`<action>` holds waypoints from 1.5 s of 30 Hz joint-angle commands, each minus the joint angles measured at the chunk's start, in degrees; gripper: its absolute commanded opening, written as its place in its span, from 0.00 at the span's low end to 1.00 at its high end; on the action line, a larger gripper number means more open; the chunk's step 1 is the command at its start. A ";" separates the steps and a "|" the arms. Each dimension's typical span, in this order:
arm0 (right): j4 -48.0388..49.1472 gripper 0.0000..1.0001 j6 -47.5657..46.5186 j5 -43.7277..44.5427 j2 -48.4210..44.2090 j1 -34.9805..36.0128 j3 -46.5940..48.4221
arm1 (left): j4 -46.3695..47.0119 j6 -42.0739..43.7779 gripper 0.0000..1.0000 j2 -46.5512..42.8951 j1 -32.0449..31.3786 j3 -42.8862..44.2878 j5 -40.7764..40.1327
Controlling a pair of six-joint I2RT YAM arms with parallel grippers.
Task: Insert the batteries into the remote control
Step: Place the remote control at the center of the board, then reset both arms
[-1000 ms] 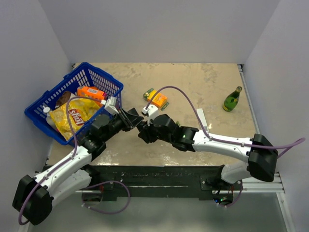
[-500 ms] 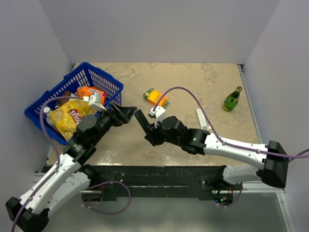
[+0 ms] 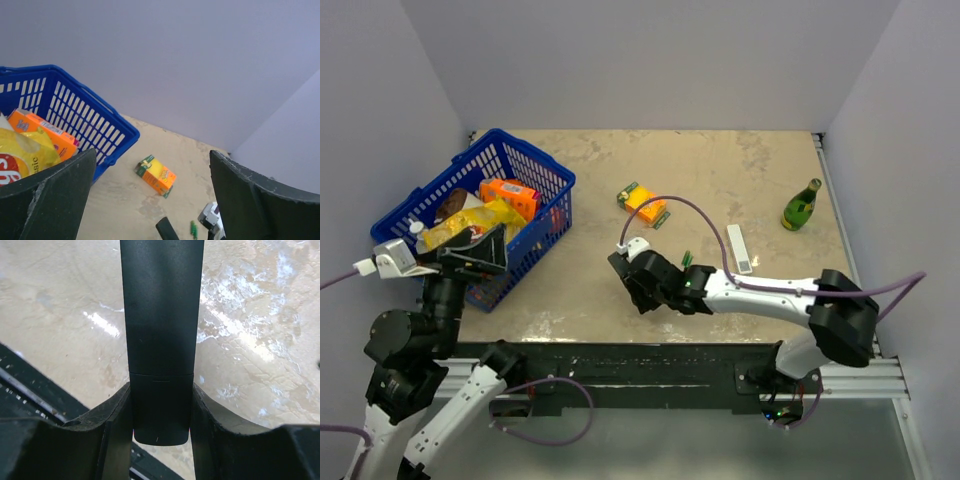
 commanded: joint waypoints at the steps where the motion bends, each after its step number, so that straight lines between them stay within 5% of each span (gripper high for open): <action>1: -0.72 0.00 2.39 1.86 6.28 -0.92 7.33 | -3.41 5.83 1.00 -3.16 -0.13 -5.44 -0.93; 15: -3.53 0.00 2.83 2.48 23.08 -4.18 18.59 | -0.94 5.92 1.00 -5.81 -0.14 -14.95 1.63; 21: -6.42 0.11 2.30 2.83 26.69 -4.44 22.11 | -1.38 5.92 1.00 -6.59 -0.13 -15.21 1.10; 24: -6.43 0.20 2.22 3.27 26.52 -4.44 21.94 | -1.21 5.83 1.00 -7.56 0.04 -15.38 1.01; 30: -6.17 0.72 2.66 2.74 24.85 -4.44 21.58 | -1.30 5.66 1.00 -8.18 0.48 -15.56 1.27; 34: -5.73 0.95 2.92 3.79 21.87 -4.44 21.14 | -1.21 5.66 1.00 -8.00 1.00 -15.73 1.18; 41: 0.06 0.98 1.43 4.42 15.64 -7.25 19.74 | -0.25 5.66 1.00 -8.79 3.29 -16.26 0.65; 45: 3.23 0.98 3.26 1.78 8.87 -15.74 16.06 | 0.46 5.66 1.00 -9.67 5.22 -16.70 2.24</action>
